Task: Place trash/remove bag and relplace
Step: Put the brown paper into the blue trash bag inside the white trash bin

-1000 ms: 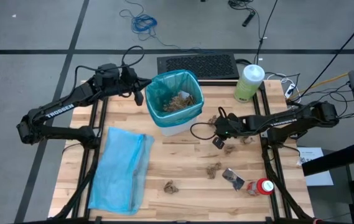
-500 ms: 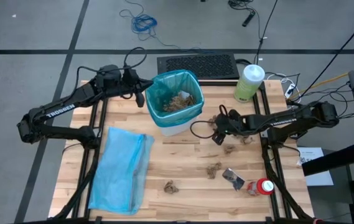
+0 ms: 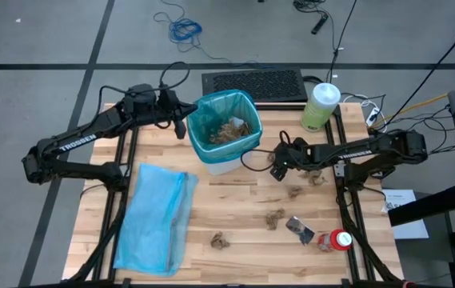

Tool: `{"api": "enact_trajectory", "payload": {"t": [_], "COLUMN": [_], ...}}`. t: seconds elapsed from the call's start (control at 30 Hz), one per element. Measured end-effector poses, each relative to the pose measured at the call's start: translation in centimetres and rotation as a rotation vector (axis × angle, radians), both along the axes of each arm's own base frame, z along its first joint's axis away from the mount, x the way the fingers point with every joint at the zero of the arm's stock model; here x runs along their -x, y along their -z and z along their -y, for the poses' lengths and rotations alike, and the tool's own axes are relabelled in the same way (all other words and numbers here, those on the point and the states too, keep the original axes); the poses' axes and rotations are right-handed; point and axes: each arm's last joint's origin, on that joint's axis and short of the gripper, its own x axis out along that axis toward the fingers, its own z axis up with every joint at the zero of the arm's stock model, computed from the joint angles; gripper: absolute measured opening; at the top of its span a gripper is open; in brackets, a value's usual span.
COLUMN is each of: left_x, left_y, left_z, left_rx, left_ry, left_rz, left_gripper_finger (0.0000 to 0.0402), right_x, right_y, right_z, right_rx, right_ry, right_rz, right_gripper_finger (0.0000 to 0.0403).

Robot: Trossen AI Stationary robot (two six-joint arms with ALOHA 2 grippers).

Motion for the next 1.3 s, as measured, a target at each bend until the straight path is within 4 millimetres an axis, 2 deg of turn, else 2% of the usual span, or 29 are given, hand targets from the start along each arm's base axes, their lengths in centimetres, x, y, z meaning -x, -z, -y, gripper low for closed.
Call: {"api": "enact_trajectory", "payload": {"t": [0.13,0.2,0.3,0.47,0.5,0.67,0.83,1.07,1.2,1.3], "left_x": [0.2,0.5,1.2,2.1,2.2,2.3,1.9,1.0,0.3,-0.2], "left_y": [-0.5,-1.2,-2.4,-3.6,-3.7,-3.0,-2.0,-1.0,-0.5,-0.2], "left_z": [0.5,0.9,1.8,4.4,4.9,7.3,9.4,10.6,10.8,10.8], "left_rx": [-0.054,-0.074,-0.123,-0.254,-0.265,-0.265,-0.232,-0.222,-0.219,-0.213], "left_ry": [0.028,0.037,0.065,0.182,0.209,0.353,0.473,0.462,0.469,0.471], "left_rz": [0.008,0.029,0.062,0.085,0.082,0.018,-0.063,-0.156,-0.181,-0.200], "left_gripper_finger": [0.0001,0.0001,0.0001,0.0001,0.0001,0.0001,0.0001,0.0001,0.0001,0.0001], "right_x": [-0.6,-1.0,-1.4,-1.9,-1.9,-1.8,-1.2,1.4,3.1,3.9], "right_y": [1.0,1.4,2.3,3.1,3.1,2.5,0.4,-4.0,-7.9,-11.7], "right_z": [0.3,0.5,0.6,0.8,0.8,0.9,0.8,0.5,0.3,0.2], "right_rx": [-0.008,-0.015,-0.032,-0.020,-0.016,-0.027,-0.023,0.063,0.134,0.197], "right_ry": [0.010,0.028,0.064,0.055,0.055,0.072,0.079,0.058,0.055,0.014], "right_rz": [-0.005,0.006,0.005,0.002,0.002,0.036,0.116,0.197,0.232,0.313], "right_gripper_finger": [0.0244,0.0229,0.0178,0.0039,0.0022,0.0014,0.0005,0.0005,0.0005,0.0005]}}
